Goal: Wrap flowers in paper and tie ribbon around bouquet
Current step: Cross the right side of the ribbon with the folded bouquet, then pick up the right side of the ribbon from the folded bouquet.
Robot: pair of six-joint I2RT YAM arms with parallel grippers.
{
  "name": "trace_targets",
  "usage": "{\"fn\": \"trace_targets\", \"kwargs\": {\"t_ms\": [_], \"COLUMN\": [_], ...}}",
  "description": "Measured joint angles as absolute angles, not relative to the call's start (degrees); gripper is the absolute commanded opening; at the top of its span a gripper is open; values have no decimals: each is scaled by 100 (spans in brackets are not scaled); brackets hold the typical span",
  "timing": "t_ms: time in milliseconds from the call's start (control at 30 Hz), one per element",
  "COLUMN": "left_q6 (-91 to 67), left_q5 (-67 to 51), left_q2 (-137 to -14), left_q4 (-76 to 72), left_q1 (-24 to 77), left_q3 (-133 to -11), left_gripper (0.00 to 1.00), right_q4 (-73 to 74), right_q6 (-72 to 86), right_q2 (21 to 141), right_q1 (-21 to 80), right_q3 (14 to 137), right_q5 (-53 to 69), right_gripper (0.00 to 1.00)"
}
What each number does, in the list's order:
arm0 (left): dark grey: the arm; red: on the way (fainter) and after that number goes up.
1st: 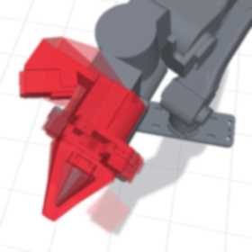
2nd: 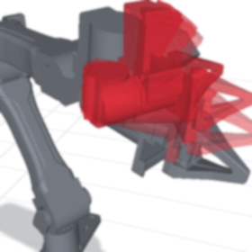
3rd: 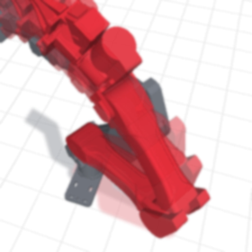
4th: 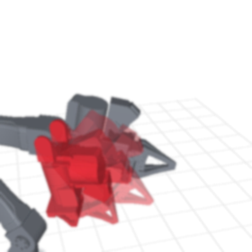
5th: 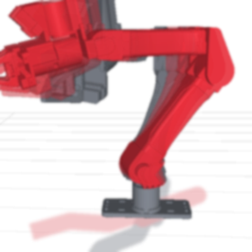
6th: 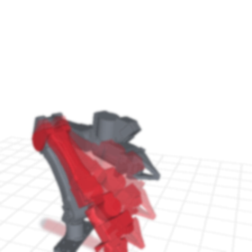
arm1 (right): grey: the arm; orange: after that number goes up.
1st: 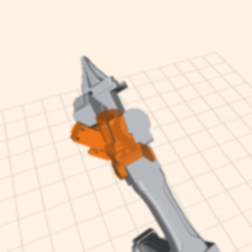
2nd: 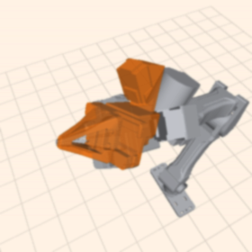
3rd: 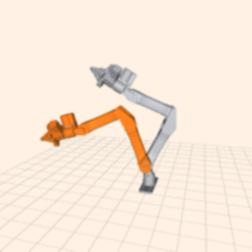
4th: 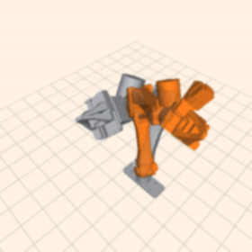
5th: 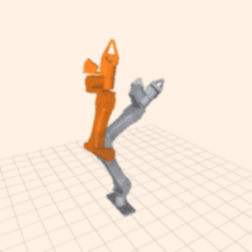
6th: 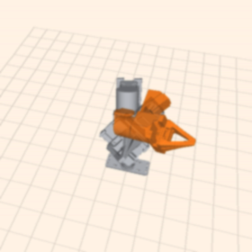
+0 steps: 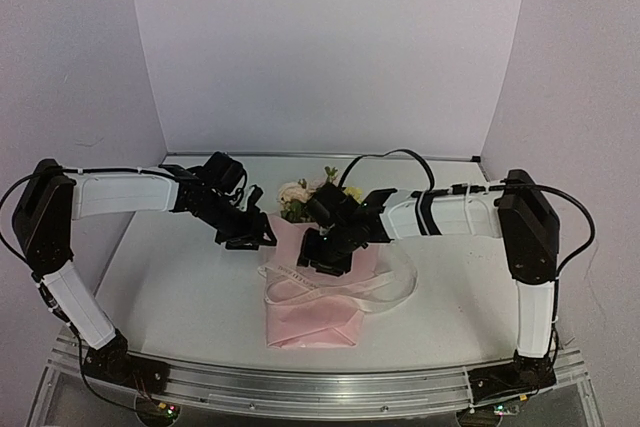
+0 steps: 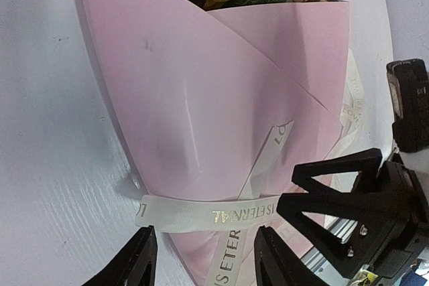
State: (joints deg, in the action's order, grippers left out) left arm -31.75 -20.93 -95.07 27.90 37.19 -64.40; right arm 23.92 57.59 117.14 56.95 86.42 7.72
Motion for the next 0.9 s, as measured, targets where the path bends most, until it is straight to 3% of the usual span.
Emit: {"fn": "trace_targets", "kwargs": {"t_ms": [900], "left_q6": [-3176], "left_q5": [-2102], "left_q2": [-9336], "left_q4": [2794], "left_q1": [3719], "left_q3": [-6427], "left_gripper": [51], "right_q4": [2491], "right_q6": [6228], "right_q2": [12022], "right_q1": [5380], "right_q3": [9008], "right_q5": [532], "right_gripper": [51]}}
